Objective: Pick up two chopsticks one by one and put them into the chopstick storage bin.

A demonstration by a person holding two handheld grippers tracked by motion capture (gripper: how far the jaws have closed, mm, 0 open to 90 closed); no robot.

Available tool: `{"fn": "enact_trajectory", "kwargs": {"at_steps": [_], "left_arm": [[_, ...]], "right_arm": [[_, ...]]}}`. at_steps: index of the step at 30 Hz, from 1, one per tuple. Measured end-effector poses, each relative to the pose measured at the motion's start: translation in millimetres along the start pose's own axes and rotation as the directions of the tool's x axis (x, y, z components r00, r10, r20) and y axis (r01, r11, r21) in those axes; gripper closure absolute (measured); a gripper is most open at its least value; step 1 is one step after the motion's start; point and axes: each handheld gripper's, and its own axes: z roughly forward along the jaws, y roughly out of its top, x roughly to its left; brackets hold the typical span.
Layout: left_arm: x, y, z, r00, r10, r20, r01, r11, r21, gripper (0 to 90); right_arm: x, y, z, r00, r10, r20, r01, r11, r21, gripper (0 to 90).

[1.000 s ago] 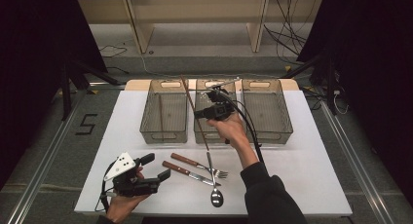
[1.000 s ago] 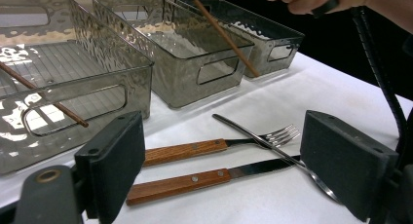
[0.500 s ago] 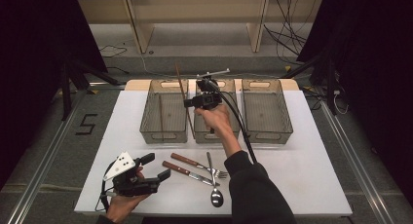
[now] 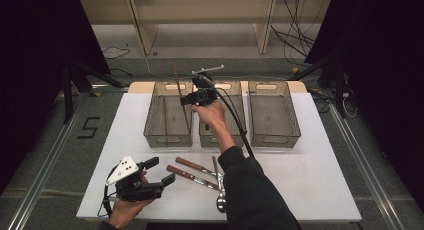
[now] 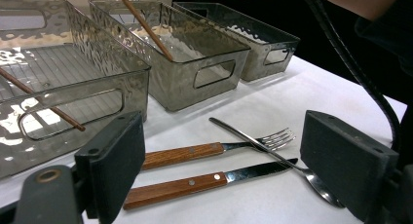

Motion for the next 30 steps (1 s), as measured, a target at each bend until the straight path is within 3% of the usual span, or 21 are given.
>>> {"fn": "enact_trajectory", "kwargs": {"at_steps": [13,30], "left_arm": [[-0.4,0.4,-0.3,1.0000,-0.004,0.006,0.004,1.0000,-0.003,16.1],[-0.9,0.4,-0.1,0.9999,0.000,0.011,0.000,1.0000,-0.006,16.0]], "right_arm": [[0.9,9.1,17.1,0.9996,0.008,0.028,-0.009,1.000,0.028,85.4],[-0.5,10.2,25.4,0.9986,-0.002,0.054,0.001,1.000,0.017,85.2]]}}
